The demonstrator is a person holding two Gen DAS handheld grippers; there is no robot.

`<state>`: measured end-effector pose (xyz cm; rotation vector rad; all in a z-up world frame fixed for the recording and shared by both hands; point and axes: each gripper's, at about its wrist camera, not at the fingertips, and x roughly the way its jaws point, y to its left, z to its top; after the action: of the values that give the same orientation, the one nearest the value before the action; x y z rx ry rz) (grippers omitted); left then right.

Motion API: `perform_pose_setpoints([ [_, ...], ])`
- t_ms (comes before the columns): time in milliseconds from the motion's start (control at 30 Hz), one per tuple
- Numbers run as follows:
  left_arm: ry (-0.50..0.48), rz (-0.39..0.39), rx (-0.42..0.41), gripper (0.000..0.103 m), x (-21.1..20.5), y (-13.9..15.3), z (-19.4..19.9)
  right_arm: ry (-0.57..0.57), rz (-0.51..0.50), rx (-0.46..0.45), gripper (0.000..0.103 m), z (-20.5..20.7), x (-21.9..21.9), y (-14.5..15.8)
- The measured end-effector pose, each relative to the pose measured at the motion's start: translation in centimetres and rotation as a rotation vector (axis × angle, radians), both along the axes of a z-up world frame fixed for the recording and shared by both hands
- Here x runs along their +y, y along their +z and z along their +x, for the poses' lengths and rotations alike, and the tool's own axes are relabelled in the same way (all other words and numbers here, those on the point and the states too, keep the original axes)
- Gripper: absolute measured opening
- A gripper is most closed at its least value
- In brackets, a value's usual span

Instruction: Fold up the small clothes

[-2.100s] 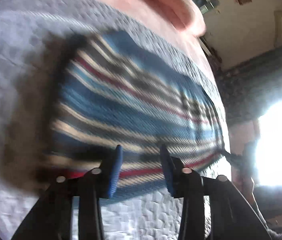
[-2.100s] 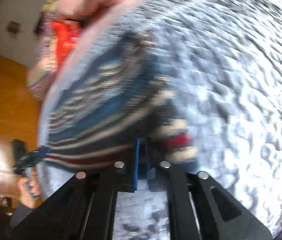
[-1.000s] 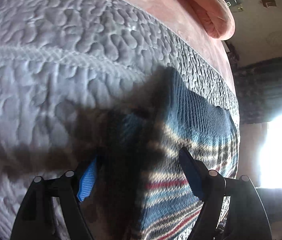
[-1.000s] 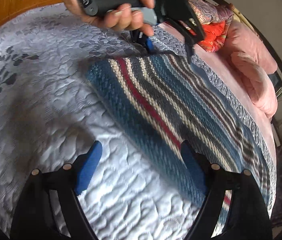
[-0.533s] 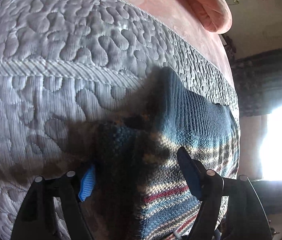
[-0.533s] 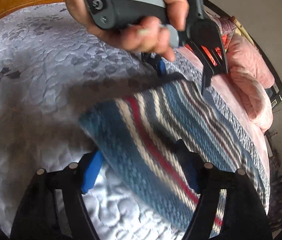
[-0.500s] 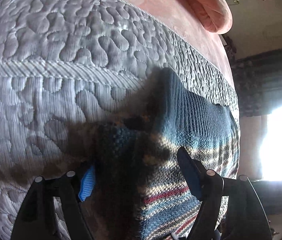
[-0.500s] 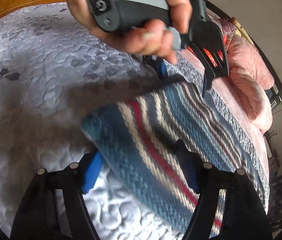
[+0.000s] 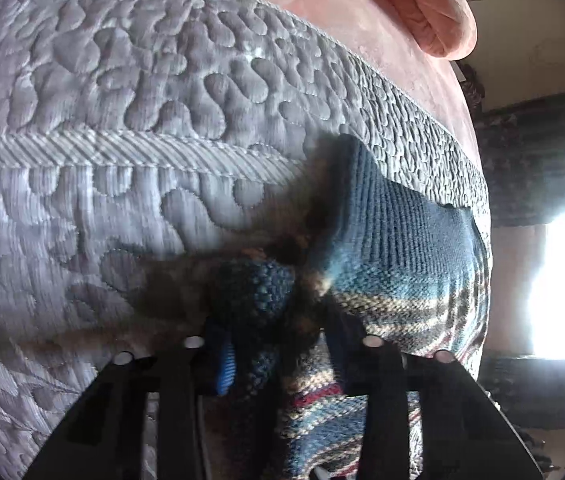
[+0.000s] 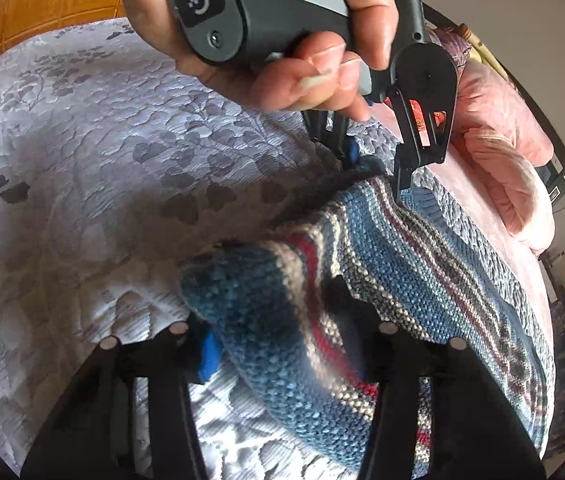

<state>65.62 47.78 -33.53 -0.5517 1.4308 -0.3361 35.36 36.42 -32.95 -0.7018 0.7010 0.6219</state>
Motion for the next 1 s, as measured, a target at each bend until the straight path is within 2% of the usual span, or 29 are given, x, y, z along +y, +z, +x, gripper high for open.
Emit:
perform_pose_setpoints([
  [700,-0.030,0.051,0.003,0.027,-1.2,1.0,0.4,-0.051,0.106,0.055,0.029,0.6,-1.1,1.4],
  [1000,-0.038,0.082,-0.003,0.026,-1.9,2.7,0.7,-0.076,0.161,0.065,0.022,0.8,-1.9,3.0],
])
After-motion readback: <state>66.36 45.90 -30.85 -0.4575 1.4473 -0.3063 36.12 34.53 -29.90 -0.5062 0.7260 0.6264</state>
